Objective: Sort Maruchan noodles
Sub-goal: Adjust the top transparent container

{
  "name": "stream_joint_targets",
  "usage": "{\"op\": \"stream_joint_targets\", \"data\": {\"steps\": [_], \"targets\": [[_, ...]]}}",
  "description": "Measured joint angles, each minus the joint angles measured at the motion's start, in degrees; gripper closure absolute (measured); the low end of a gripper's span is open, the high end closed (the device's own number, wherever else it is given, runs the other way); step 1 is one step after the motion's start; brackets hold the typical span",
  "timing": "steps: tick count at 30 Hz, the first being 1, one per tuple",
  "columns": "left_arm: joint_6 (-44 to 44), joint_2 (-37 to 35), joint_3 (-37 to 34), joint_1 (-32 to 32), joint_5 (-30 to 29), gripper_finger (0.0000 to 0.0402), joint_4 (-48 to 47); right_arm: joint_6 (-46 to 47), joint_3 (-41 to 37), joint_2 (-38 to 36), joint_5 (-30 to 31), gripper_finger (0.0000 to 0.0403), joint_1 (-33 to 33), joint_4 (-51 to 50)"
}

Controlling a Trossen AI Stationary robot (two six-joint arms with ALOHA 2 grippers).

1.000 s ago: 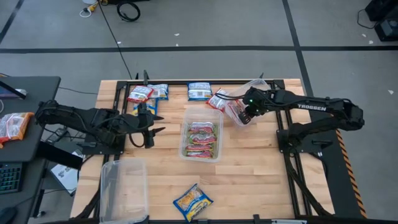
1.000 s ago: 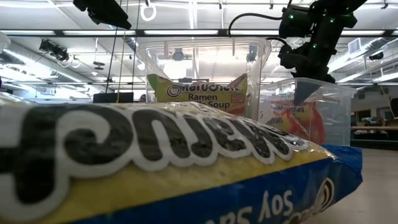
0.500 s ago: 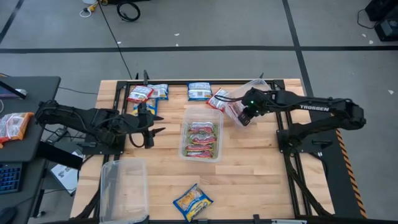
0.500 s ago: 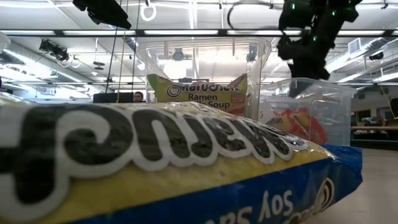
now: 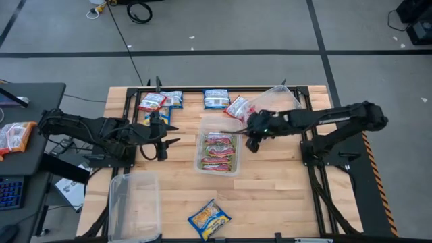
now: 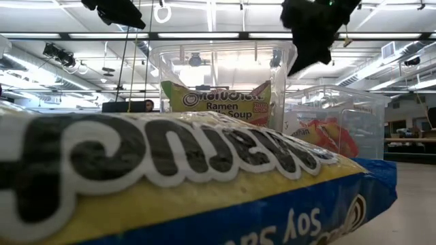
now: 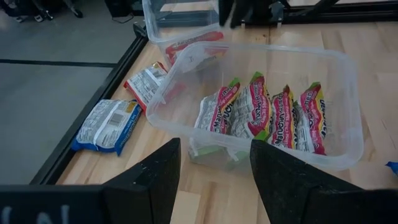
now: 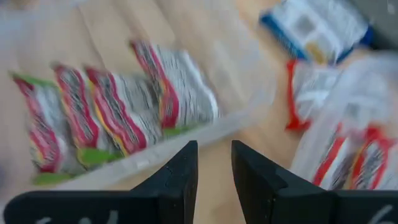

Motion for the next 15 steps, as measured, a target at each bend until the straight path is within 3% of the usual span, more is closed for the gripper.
{"op": "stream_joint_targets", "data": {"steps": [6, 15], "targets": [[-0.87, -0.02, 0.01, -0.07, 1.1, 0.0205, -0.17, 6.28, 0.0, 4.36, -0.07, 0.03, 3.74, -6.74], [-0.25, -0.02, 0.0, -0.07, 1.29, 0.0205, -0.68, 21.88, 0.0, 0.84, 11.27, 0.03, 7.23, -28.4]]}}
